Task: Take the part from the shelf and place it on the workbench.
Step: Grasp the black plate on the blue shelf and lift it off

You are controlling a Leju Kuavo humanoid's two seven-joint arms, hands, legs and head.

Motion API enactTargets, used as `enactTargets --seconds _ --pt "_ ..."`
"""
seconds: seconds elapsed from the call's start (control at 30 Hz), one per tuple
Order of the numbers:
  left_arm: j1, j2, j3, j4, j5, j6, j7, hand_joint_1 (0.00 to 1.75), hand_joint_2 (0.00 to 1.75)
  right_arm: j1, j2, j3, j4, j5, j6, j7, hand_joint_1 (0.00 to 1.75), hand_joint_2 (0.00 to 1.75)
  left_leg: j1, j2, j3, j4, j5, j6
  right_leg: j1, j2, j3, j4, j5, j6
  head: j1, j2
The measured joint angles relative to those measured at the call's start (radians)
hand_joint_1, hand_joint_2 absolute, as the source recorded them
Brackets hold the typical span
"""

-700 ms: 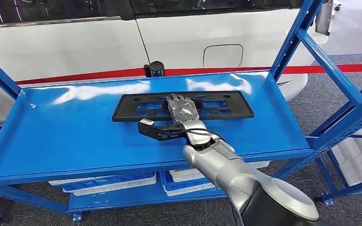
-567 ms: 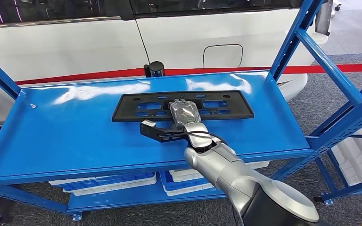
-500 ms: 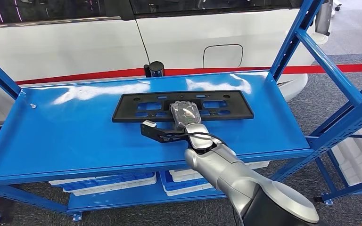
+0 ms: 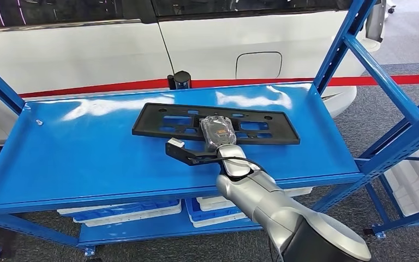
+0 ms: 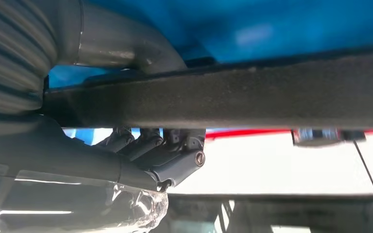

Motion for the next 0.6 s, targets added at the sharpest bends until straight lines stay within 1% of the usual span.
enactTargets --seconds 0.07,0.13,0.17,0.23,0.3,0.37,0.43,0.5,0.6 --pt "0.000 0.004 0.028 0.000 0.041 -0.006 -0.106 0.00 0.00 0.038 -0.008 -0.121 -0.065 0.170 -0.013 -0.059 1.75 1.75 0.000 0.001 0.000 0.000 0.000 0.000 0.000 0.001 0.000 0.000 0.000 0.000 0.000 0.000" --pt "0.000 0.007 0.058 0.000 0.075 -0.006 -0.196 0.00 0.00 0.093 -0.001 -0.301 -0.159 0.389 -0.016 -0.163 1.75 1.75 0.000 0.001 0.000 0.000 0.000 0.000 0.000 0.002 0.000 0.000 0.000 0.000 0.000 0.000" --pt "-0.001 0.009 0.073 0.000 0.087 -0.006 -0.234 0.00 0.00 0.121 0.009 -0.391 -0.213 0.474 -0.016 -0.211 1.75 1.75 0.000 0.001 0.000 0.000 0.000 0.000 0.000 0.001 -0.001 0.000 0.000 0.000 -0.001 0.000" --pt "-0.001 0.013 0.096 0.000 0.098 -0.006 -0.286 0.00 0.00 0.174 0.033 -0.538 -0.334 0.576 -0.013 -0.257 1.75 1.75 0.001 -0.002 -0.001 0.000 0.000 0.000 0.001 -0.002 -0.001 0.000 -0.001 -0.001 0.000 0.000" --pt "0.000 0.016 0.112 0.000 0.099 -0.008 -0.307 0.00 0.00 0.218 0.053 -0.638 -0.467 0.627 0.001 -0.257 1.75 1.75 0.001 -0.004 -0.002 0.000 0.000 0.000 0.001 -0.004 -0.002 0.000 -0.002 -0.002 0.000 0.000" --pt "0.000 0.019 0.122 0.000 0.101 -0.037 -0.307 0.00 0.00 0.252 0.066 -0.703 -0.589 0.652 0.023 -0.254 1.75 1.75 0.001 -0.003 -0.003 0.000 0.000 0.000 0.001 -0.004 -0.002 0.000 -0.002 -0.002 0.000 0.000" --pt "0.000 0.021 0.129 0.000 0.104 -0.096 -0.290 0.00 0.00 0.288 0.077 -0.732 -0.695 0.670 0.046 -0.256 1.75 1.75 0.001 -0.001 -0.003 0.000 0.000 0.000 0.001 -0.003 -0.003 0.000 -0.002 -0.002 0.000 0.000" --pt "0.000 0.021 0.135 0.000 0.105 -0.135 -0.271 0.00 0.00 0.325 0.086 -0.734 -0.800 0.694 0.066 -0.256 1.75 1.75 0.001 -0.001 -0.003 0.000 0.000 0.000 0.001 -0.001 -0.003 0.000 -0.002 -0.002 0.000 0.000" --pt "-0.001 0.017 0.143 0.000 0.113 -0.143 -0.251 0.00 0.00 0.351 0.096 -0.718 -0.941 0.717 0.091 -0.250 1.75 1.75 0.000 0.000 -0.004 0.000 0.000 -0.001 0.001 -0.001 -0.004 0.000 -0.002 -0.002 0.000 0.000"
